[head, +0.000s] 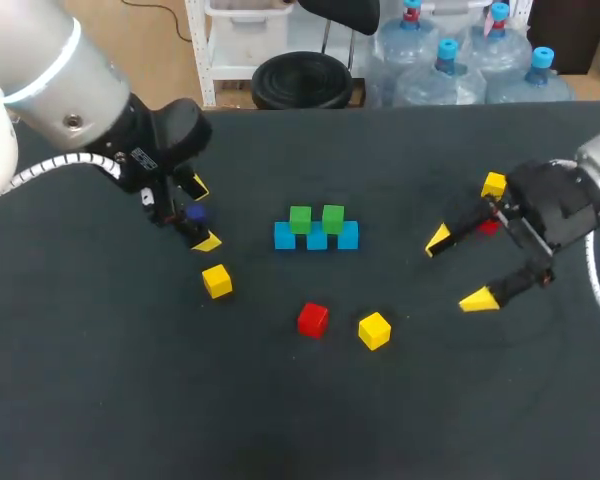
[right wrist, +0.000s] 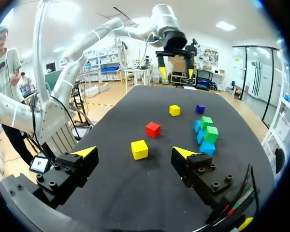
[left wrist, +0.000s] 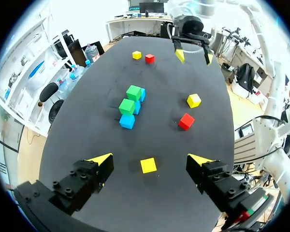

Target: Place the blue cubes, place green cubes on the blue cubes, place the yellow cubes on the green cubes, then place the red cubes on the yellow cubes, and place purple cube on the red cubes.

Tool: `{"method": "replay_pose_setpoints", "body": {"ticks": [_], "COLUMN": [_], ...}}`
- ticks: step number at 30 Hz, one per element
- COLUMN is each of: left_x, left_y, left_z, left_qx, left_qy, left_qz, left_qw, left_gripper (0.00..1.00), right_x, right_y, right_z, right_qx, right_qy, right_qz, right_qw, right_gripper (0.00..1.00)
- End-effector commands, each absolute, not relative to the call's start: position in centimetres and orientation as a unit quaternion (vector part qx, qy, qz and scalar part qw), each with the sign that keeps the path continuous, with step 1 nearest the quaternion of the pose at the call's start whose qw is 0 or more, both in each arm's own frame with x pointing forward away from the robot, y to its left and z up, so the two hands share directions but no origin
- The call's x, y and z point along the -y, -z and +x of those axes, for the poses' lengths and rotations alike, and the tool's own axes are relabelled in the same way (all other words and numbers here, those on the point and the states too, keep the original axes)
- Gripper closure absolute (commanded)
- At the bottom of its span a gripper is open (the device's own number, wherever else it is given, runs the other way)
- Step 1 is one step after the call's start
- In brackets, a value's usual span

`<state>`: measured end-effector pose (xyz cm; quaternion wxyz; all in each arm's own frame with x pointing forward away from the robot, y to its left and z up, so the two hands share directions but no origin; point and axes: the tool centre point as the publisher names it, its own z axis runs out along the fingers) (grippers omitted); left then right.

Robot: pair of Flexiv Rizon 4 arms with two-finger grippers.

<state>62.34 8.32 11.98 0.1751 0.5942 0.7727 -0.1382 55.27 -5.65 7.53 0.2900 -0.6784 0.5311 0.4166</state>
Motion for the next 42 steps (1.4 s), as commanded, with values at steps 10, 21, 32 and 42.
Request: {"method": "replay_pose_setpoints", "body": {"ticks": [10,21,32,42], "left_x": [-8.3,-8.3,-8.3,-8.3], "left_y": [-12.0,-12.0,-12.0,-12.0], "left_z": [62.4,62.4,62.4,62.4], "left_qx": [-0.772,-0.772,-0.772,-0.772], "left_qy": [0.138,0.138,0.138,0.138], "left_qz": [0.595,0.595,0.595,0.595], "left_qw": [0.175,0.175,0.175,0.175], "left_gripper": [0.0,0.0,0.0,0.0], "right_x": [2.6,1.7,0.1,-0.5], "right_y": [-5.2,-3.6,-2.3,-1.8], "right_z": [52.1,53.2,53.7,53.7], "right_qx": [-0.519,-0.474,-0.442,-0.433], "right_qy": [-0.43,-0.47,-0.495,-0.501], "right_qz": [-0.68,-0.691,-0.703,-0.706], "right_qw": [0.289,0.278,0.258,0.25], "right_gripper": [0.0,0.0,0.0,0.0]}}
